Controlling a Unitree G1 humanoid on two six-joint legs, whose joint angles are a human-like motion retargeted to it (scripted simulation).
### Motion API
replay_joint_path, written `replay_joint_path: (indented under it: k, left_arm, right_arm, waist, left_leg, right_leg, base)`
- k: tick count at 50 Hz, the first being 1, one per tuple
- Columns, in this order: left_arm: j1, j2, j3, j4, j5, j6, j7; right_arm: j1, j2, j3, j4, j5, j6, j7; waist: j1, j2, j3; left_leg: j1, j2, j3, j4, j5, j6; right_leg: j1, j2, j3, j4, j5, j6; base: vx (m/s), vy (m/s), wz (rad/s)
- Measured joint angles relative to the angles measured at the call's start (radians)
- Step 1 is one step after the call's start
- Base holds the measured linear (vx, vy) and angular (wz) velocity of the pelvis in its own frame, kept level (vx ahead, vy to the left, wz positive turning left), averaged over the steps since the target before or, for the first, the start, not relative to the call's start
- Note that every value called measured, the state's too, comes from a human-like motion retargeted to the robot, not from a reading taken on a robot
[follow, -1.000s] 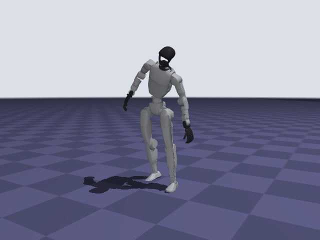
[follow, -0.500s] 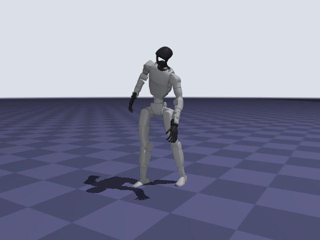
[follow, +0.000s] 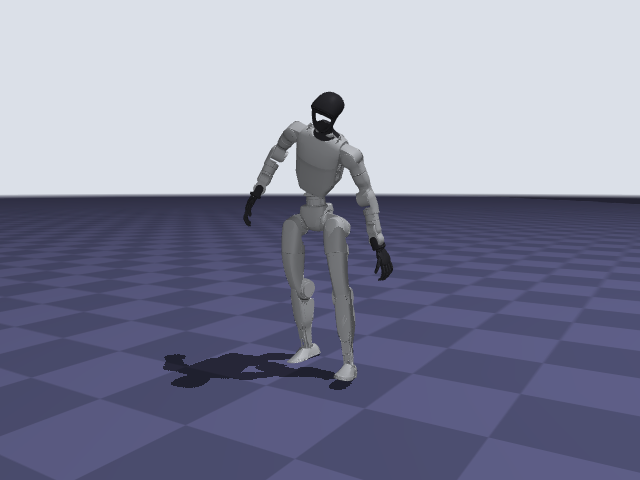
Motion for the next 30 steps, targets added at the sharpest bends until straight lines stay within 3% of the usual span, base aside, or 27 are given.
replay_joint_path:
  k: [5, 8, 12, 16, 20, 25, 30]
  left_arm:
    - [0.081, -0.026, 0.012, 0.011, -0.081, 0.000, 0.039]
    - [0.081, -0.031, -0.007, 0.009, -0.112, -0.003, 0.064]
    - [-0.007, 0.009, -0.068, -0.010, -0.102, 0.015, 0.070]
    - [-0.122, 0.041, -0.107, -0.067, -0.114, 0.002, 0.082]
    - [-0.253, 0.094, -0.169, -0.105, -0.117, -0.011, 0.076]
    - [-0.375, 0.148, -0.223, -0.125, -0.088, -0.015, 0.066]
    - [-0.426, 0.169, -0.255, -0.133, -0.097, -0.035, 0.065]
  right_arm:
    - [0.009, -0.011, 0.013, -0.015, 0.014, 0.011, 0.006]
    - [0.038, -0.019, -0.001, -0.040, 0.030, 0.015, 0.017]
    - [0.083, 0.016, 0.001, -0.045, 0.060, 0.025, 0.048]
    - [0.096, 0.015, 0.025, -0.041, 0.061, 0.029, 0.067]
    - [0.079, 0.032, 0.049, -0.027, 0.057, 0.036, 0.066]
    - [0.064, 0.056, 0.051, -0.031, 0.080, 0.038, 0.075]
    - [0.058, 0.070, 0.038, -0.035, 0.093, 0.035, 0.083]
  waist:
    - [0.020, -0.033, -0.022]
    - [0.016, -0.032, 0.015]
    - [-0.018, -0.033, -0.007]
    - [-0.063, -0.031, 0.003]
    - [-0.081, -0.035, 0.024]
    - [-0.117, -0.037, 0.048]
    - [-0.171, -0.022, 0.039]
  left_leg:
    - [0.104, 0.000, 0.016, 0.000, 0.086, 0.034]
    - [0.216, -0.016, 0.035, 0.000, 0.029, 0.048]
    - [0.231, -0.014, 0.017, 0.001, 0.010, 0.050]
    - [0.248, -0.033, -0.018, 0.003, -0.015, 0.055]
    - [0.279, -0.025, -0.030, 0.003, -0.035, 0.041]
    - [0.326, -0.024, -0.044, 0.006, -0.059, 0.035]
    - [0.348, -0.035, -0.077, 0.021, -0.102, 0.019]
  right_leg:
    - [0.075, -0.020, 0.083, 0.050, -0.055, 0.000]
    - [0.151, -0.040, 0.076, 0.082, -0.044, -0.010]
    - [0.099, -0.024, 0.011, 0.109, -0.056, -0.036]
    - [0.040, -0.019, -0.031, 0.043, -0.029, -0.008]
    - [-0.039, 0.020, -0.013, -0.015, 0.037, 0.000]
    - [-0.121, 0.059, -0.006, -0.085, 0.264, 0.000]
    - [-0.175, 0.056, -0.061, -0.103, 0.266, 0.000]
  base:
    - [0.47, 0.35, -0.81]
    - [0.42, 0.36, -0.18]
    - [0.31, 0.21, 0.31]
    - [0.29, 0.12, 0.51]
    - [0.27, -0.06, 0.19]
    - [0.31, -0.13, 0.24]
    - [0.38, -0.14, 0.42]
